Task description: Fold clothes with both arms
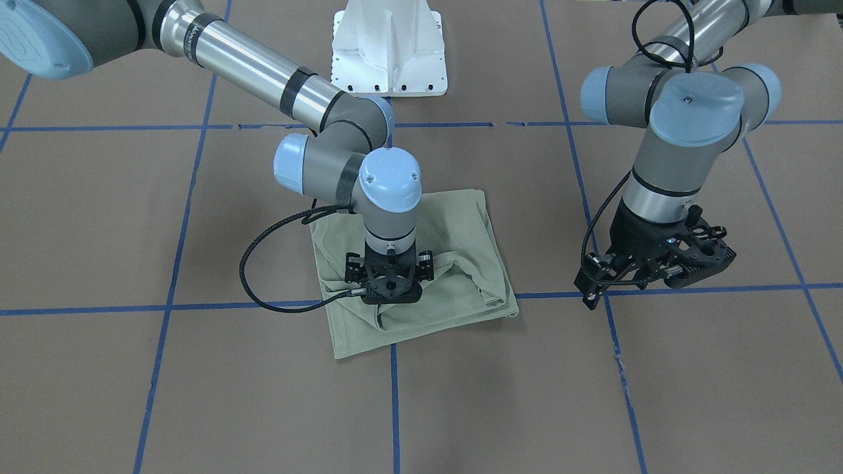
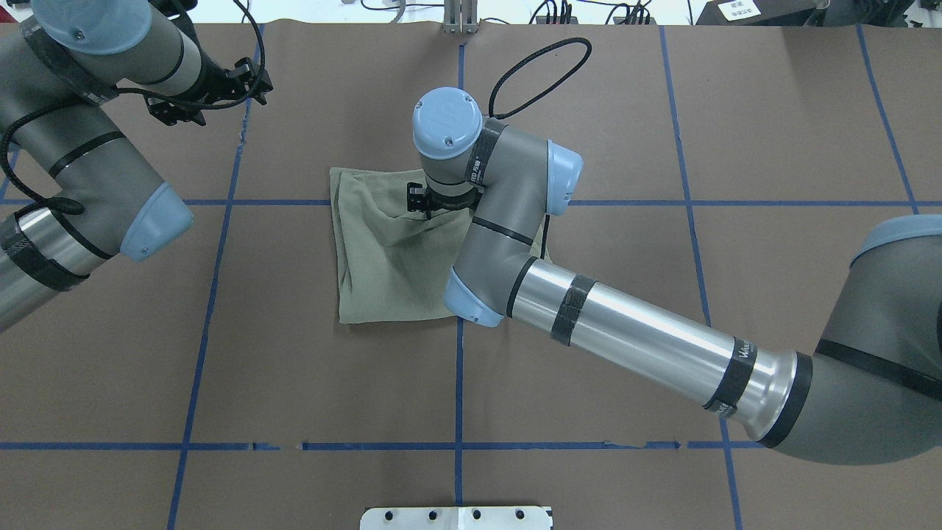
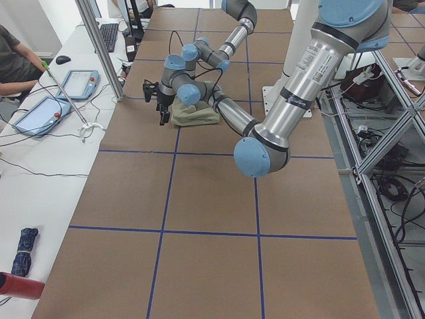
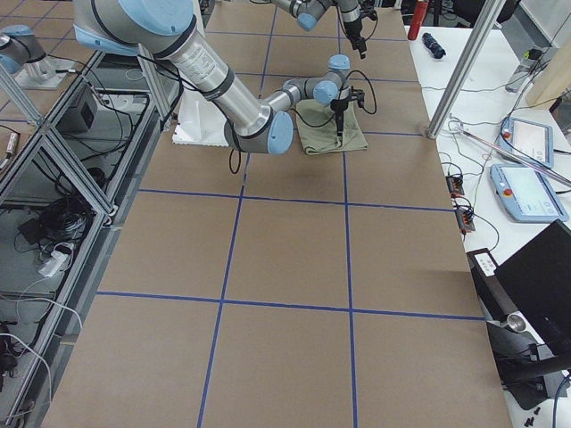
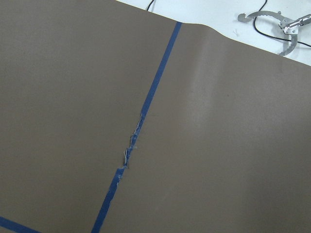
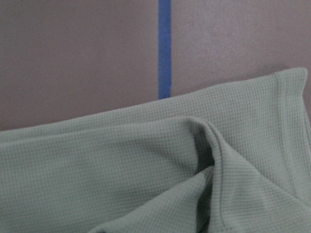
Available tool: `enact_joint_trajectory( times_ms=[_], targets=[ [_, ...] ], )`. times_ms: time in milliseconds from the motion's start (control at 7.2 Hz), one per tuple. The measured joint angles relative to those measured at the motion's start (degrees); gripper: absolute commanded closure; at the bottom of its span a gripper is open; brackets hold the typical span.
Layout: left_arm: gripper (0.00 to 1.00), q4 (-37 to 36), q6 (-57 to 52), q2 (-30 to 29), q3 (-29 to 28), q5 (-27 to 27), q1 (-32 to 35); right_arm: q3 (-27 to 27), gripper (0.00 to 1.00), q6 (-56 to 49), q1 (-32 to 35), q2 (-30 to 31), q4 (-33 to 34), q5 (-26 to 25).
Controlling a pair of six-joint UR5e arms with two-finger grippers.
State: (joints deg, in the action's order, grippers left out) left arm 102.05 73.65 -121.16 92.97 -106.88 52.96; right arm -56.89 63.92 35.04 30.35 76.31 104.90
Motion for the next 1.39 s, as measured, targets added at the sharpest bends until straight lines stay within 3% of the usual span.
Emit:
enact_joint_trajectory(
  times_ms=[556,834,1112,1389],
  targets=[
    [0.00,0.00,1.36,-0.19,0.59,-1.17,-0.23,5.71,0.00,-4.82,5.75,-0.03,-3.93,0.13],
    [0.00,0.29,0.87,-0.18,0.63,-1.51,-0.25,5.92,0.00,-6.96,8.19,0.10,-4.58,0.95],
    [0.00,0.41,-5.51,0.87,1.48,-4.60,1.01,-0.74,0.00,-11.92,13.15,4.18,-1.73,6.82],
    [0.00,0.06,-20.69,5.94,4.17,-9.12,6.24,-14.22,0.00,-24.77,20.54,15.00,5.15,12.03]
  ],
)
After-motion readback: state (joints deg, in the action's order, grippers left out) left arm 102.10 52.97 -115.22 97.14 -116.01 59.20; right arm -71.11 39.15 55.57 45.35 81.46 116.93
